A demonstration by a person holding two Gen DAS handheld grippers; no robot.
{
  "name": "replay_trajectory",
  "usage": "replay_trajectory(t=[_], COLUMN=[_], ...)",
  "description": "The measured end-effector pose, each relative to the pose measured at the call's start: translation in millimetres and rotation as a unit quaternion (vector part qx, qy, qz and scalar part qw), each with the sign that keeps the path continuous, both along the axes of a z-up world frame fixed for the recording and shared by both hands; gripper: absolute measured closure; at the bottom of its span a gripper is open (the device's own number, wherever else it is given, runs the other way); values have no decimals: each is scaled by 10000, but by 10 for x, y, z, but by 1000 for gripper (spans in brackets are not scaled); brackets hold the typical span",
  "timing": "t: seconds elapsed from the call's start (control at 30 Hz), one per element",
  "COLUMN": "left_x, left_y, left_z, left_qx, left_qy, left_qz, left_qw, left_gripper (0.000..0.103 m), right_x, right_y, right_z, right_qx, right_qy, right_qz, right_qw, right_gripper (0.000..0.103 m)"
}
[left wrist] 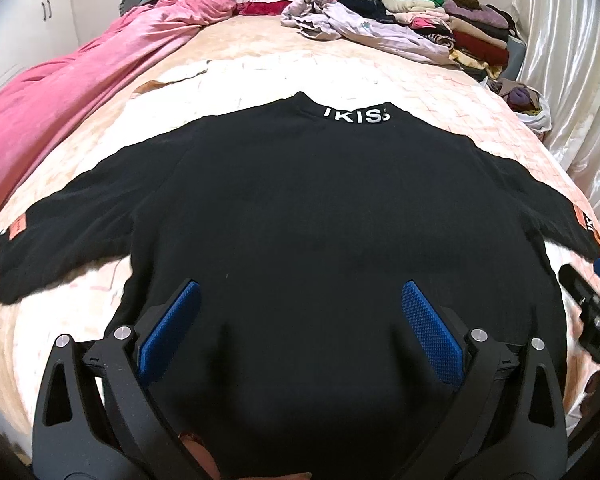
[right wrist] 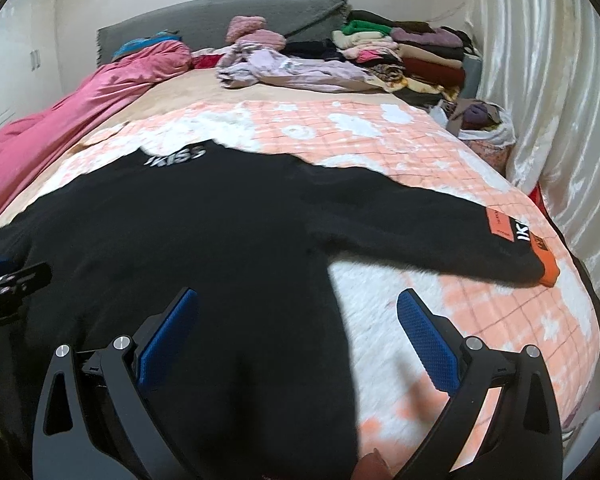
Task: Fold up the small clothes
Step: 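Grasp the orange-cuffed sleeve end with the right gripper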
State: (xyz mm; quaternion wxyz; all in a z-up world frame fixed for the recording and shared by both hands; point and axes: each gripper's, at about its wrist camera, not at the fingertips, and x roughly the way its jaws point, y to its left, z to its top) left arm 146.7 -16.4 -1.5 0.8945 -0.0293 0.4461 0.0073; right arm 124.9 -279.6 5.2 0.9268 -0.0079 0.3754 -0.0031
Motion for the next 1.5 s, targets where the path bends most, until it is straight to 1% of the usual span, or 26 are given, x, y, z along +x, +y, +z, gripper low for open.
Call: replay_trajectory(t=[0.13, 0.27, 0.37, 0.4, 0.5, 0.63, 0.73, 0.8, 0.9, 0.97, 1.0, 1.07, 1.13, 1.17, 1.23, 1.27, 1.3, 1.33, 1.37, 1.43, 1.47, 1.5], left_x=[148, 362, 509, 556, 680, 797, 849, 879, 895, 901, 903, 912, 916, 917, 918, 915, 916, 913, 913, 908, 902, 894], left_y=[4, -12, -22, -31, -50, -89, -119, -130, -134, -131, -126, -113, -102, -92, -77, -64, -51, -48, -34, -19, -14, -13], left_z=[-31, -114, -148, -160, -192, -195, -210, -238, -289, -329, -354, -405, -441, -449, -448, -442, -437, -433, -429, -421, -411, -402], left_qx=[-29, 35, 90, 78, 34, -41, -81, -96, -1, 51, 71, 62, 12, -17, -71, -118, -159, -184, -224, -265, -265, -265], left_qy=[27, 176, 190, 210, 268, 146, 78, 42, -64, -89, -102, -62, -30, -43, -58, -78, -88, -100, -112, -125, -142, -159], left_qz=[-20, -85, -78, -101, -176, -219, -246, -277, -318, -345, -345, -366, -380, -386, -395, -400, -403, -406, -402, -400, -397, -404], left_qw=[10000, 9998, 9997, 9997, 9995, 9996, 9996, 9996, 9995, 9994, 9993, 9993, 9993, 9992, 9992, 9991, 9990, 9990, 9989, 9988, 9988, 9987], left_gripper=[9, 9, 9, 9, 9, 9, 9, 9, 9, 9, 9, 9, 9, 9, 9, 9, 9, 9, 9, 9, 9, 9], right_x=[209, 453, 616, 680, 744, 777, 792, 792, 773, 785, 797, 801, 828, 832, 833, 828, 801, 782, 788, 769, 756, 740], right_y=[-313, -697, -1051, -1231, -1595, -2136, -2470, -2717, -3046, -3144, -3199, -3236, -3183, -3139, -3103, -3098, -3111, -3125, -3130, -3099, -3063, -3027], right_z=[8, -19, -73, -93, -125, -197, -262, -316, -393, -446, -497, -551, -567, -553, -521, -497, -460, -432, -419, -354, -307, -259], right_qx=[46, 41, -106, -173, -110, -6, -43, 81, 413, 563, 678, 956, 906, 950, 918, 918, 1053, 1200, 1261, 1307, 1280, 1301], right_qy=[2, 80, 158, 213, 258, 363, 474, 570, 695, 770, 872, 952, 899, 872, 835, 806, 711, 665, 658, 598, 542, 483], right_qz=[-347, -780, -1215, -1463, -1839, -2405, -2736, -2936, -3121, -3082, -3093, -2960, -2813, -2667, -2648, -2633, -2567, -2507, -2462, -2303, -2255, -2203], right_qw=[9994, 9969, 9924, 9889, 9825, 9700, 9607, 9542, 9466, 9465, 9445, 9456, 9511, 9551, 9563, 9569, 9581, 9583, 9587, 9624, 9643, 9655], right_gripper=[4, 4, 4, 4, 4, 4, 4, 4, 4, 4, 4, 6, 25, 39, 50, 66, 74, 79, 87, 93, 100, 100])
